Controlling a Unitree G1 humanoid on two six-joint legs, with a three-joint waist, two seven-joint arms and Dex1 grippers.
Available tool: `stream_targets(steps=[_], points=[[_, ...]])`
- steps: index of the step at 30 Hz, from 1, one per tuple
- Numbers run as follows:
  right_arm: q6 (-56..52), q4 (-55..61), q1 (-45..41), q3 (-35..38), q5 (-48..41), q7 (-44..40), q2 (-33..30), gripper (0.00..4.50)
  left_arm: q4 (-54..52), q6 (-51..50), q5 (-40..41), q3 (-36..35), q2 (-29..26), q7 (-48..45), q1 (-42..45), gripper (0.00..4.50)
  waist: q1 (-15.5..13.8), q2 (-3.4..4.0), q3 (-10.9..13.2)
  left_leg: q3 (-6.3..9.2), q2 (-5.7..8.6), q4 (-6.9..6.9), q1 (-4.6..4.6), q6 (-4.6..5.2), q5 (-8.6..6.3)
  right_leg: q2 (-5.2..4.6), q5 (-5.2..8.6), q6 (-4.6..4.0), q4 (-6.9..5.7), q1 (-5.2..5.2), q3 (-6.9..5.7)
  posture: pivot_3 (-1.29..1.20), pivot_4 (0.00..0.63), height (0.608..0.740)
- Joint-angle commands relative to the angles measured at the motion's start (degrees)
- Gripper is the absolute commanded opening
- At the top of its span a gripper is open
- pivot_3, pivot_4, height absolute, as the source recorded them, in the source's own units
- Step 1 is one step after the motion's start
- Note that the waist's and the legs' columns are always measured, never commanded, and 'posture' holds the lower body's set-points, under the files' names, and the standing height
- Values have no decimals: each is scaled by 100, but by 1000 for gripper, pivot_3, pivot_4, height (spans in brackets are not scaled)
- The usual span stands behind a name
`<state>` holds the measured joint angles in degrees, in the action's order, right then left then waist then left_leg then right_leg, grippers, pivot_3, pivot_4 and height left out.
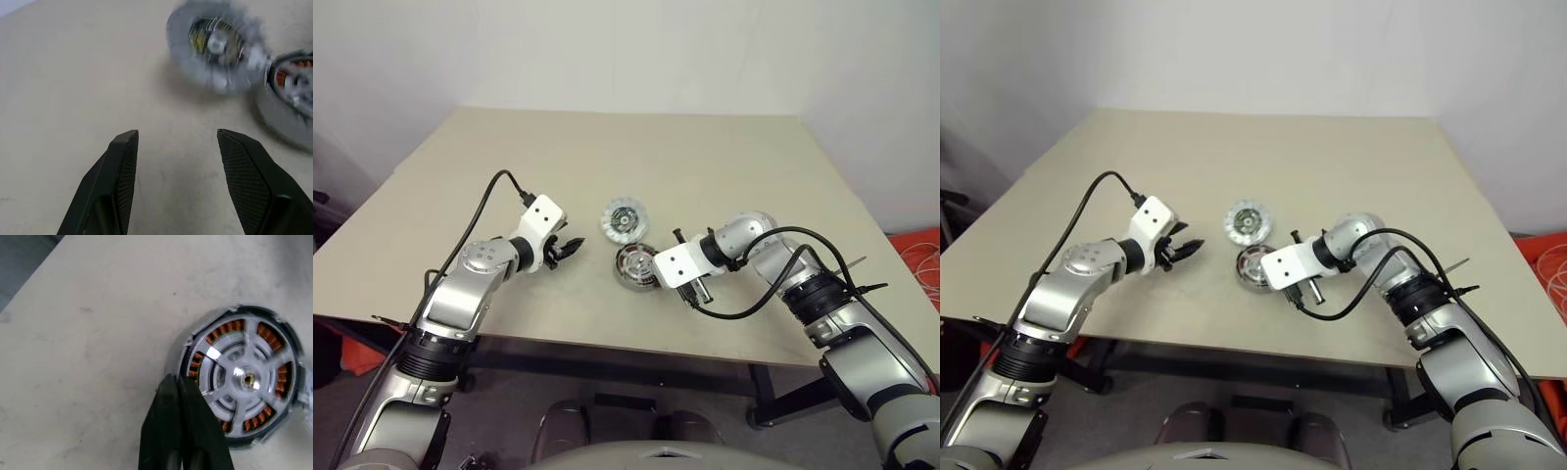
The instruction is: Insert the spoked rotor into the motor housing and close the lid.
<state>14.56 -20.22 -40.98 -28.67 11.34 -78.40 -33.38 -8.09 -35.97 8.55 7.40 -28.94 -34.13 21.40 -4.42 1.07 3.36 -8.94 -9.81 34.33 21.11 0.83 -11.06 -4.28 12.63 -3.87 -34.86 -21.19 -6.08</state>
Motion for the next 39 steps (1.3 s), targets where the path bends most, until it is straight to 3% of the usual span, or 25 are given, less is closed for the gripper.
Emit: stream_targets(steps=[1,4,14,19,28,39], points=[[-575,153,-121,268,-76,74,-93,2,-98,162,-68,-74,29,89,48,2718,-1,0,0,0,0,0,0,0,0,0,0,0,0,1,0,0,0,740],[-1332,418,-149,421,-235,-30,-178,2,-83,190,-92,-80,90,161,15,2718,-13,0,0,0,0,0,0,0,0,0,0,0,0,1,0,0,0,740],[-679,416,35,154,-216,-237,-423,2,-15,241,-119,-123,98,164,17,2718,-114,0,0,0,0,-1,5,1,-1,0,0,0,3,-4,0,0,0,740],[-511,455,160,151,-170,-224,-443,1240,11,260,-122,-140,44,151,30,2718,-111,0,0,0,1,-1,9,7,-4,0,0,0,7,-5,0,0,0,740],[-262,436,195,157,-188,-271,-469,4388,40,284,-131,-127,42,155,30,2718,-109,0,0,0,0,-1,7,6,-4,0,1,1,6,-5,0,0,0,740],[-29,213,203,46,5,-255,-381,4474,11,269,-117,-218,13,206,-34,2718,-105,0,0,0,0,-1,6,6,-4,0,1,1,6,-4,0,0,0,740]])
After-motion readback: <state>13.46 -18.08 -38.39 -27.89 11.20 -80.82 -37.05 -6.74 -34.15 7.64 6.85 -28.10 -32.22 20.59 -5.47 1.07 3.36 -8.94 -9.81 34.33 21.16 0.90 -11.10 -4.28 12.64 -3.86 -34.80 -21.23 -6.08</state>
